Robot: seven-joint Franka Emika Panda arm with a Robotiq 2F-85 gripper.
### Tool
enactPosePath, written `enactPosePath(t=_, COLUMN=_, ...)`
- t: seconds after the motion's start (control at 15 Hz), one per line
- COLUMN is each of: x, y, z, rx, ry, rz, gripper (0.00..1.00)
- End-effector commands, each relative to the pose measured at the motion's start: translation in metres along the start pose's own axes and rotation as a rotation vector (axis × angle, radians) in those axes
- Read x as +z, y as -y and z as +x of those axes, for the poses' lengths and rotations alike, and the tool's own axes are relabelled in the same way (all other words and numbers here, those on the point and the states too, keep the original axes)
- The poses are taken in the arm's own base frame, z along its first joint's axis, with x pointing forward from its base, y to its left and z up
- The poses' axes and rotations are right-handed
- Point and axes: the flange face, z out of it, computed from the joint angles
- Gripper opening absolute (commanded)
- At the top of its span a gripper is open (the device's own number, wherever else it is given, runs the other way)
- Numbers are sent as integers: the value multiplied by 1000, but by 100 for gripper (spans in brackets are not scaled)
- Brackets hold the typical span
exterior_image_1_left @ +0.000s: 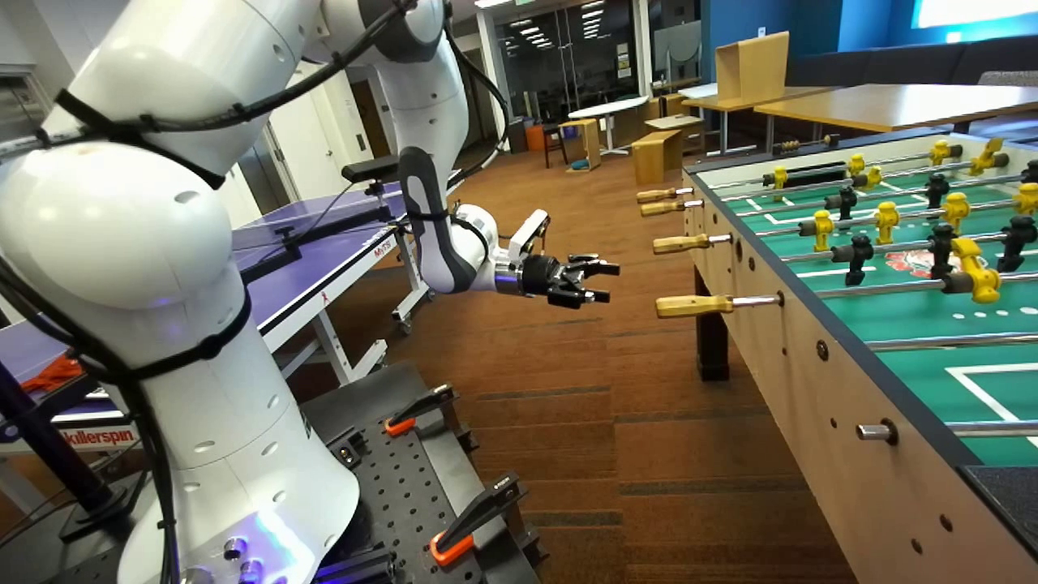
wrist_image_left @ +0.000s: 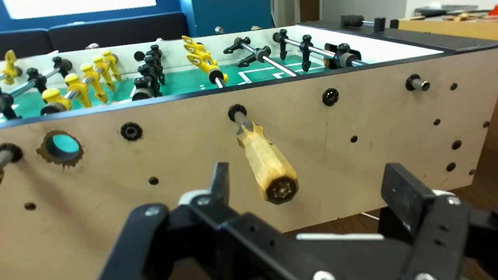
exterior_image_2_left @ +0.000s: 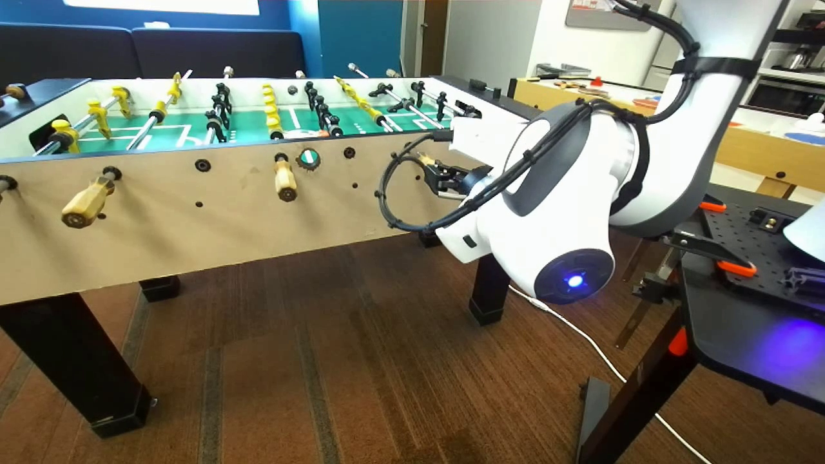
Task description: Rotate the third rod backwards
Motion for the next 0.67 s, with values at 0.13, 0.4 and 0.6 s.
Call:
enactPosePath(t=0.13, x=6, y=-5, z=15, rx=-302, ry=56, rz=-103, gripper=100)
enactPosePath(t=0.4, x=12, y=-6, z=23, rx=-529, ry=98, rz=-176, gripper=100)
enactPosePath(t=0.6, x=16, y=-6, z=29, rx=-698, ry=132, rz=-229, gripper=100)
